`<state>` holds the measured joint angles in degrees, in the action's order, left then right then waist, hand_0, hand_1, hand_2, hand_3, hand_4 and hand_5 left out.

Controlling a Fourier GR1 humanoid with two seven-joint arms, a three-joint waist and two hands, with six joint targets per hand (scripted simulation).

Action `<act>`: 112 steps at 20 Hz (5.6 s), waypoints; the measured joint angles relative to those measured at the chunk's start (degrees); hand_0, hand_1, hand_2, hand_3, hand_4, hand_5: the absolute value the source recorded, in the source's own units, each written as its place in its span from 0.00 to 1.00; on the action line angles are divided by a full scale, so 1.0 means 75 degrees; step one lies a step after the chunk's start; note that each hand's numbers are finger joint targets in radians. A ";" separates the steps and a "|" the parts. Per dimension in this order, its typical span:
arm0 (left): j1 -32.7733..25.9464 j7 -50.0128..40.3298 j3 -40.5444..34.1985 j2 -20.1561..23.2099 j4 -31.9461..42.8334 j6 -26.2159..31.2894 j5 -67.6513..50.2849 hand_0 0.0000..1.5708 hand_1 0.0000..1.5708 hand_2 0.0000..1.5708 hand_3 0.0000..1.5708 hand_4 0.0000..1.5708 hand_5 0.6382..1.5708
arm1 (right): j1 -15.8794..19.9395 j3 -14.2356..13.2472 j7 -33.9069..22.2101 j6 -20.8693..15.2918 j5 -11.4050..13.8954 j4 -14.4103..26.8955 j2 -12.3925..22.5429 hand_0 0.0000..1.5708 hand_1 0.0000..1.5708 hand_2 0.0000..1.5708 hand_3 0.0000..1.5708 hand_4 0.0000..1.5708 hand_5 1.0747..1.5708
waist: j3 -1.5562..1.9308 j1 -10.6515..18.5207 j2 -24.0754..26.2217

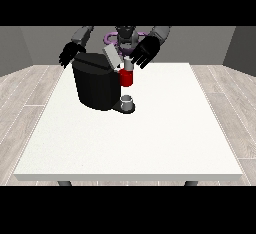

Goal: Insert the coffee pod into the coffee machine and close the lid

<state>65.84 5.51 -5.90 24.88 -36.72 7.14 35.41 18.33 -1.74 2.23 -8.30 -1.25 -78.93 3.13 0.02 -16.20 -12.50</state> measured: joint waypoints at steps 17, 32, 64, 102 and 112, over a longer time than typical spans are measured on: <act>0.0137 0.0174 0.0015 -0.0128 0.0113 0.0015 0.0195 0.74 0.74 0.79 0.75 0.32 1.00 | -0.0016 -0.0134 0.0078 -0.0085 -0.0106 -0.0066 -0.0087 0.00 0.00 0.00 0.00 0.33 1.00 | -0.0001 -0.0013 -0.0222; 0.0180 0.0160 -0.0083 -0.0069 0.0194 0.0211 0.0259 0.74 0.74 0.76 0.67 0.29 1.00 | 0.0027 -0.0236 0.0183 -0.0137 -0.0148 -0.0032 -0.0079 0.00 0.00 0.00 0.00 0.28 1.00 | 0.0009 0.0020 -0.0314; 0.0115 0.0515 0.0368 0.0083 0.0127 0.0647 0.1034 0.00 0.00 0.00 0.00 0.00 1.00 | -0.0040 -0.0334 0.0356 -0.0295 -0.0111 0.0379 -0.0066 0.00 0.00 0.00 0.00 0.22 1.00 | 0.0003 0.0242 -0.0152; -0.4683 0.0969 -0.2010 -0.2797 -0.0993 0.1207 -0.2966 0.00 0.00 0.00 0.00 0.09 1.00 | -0.1471 -0.0381 -0.0451 0.0783 -0.0488 -0.0530 0.0846 0.00 0.00 0.00 0.00 0.00 1.00 | -0.0006 0.2524 0.3697; -0.5371 0.0629 -0.1504 -0.3166 -0.2341 0.1277 -0.3651 0.00 0.00 0.00 0.00 0.00 1.00 | -0.0679 -0.0049 -0.0497 0.1162 -0.0205 -0.0527 0.0967 0.00 0.00 0.00 0.00 0.10 1.00 | -0.0001 0.3098 0.3217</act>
<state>25.56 10.23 -17.18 1.14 -54.28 16.71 8.03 13.24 -2.11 -1.50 0.42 -2.79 -82.88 10.38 0.01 7.04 11.63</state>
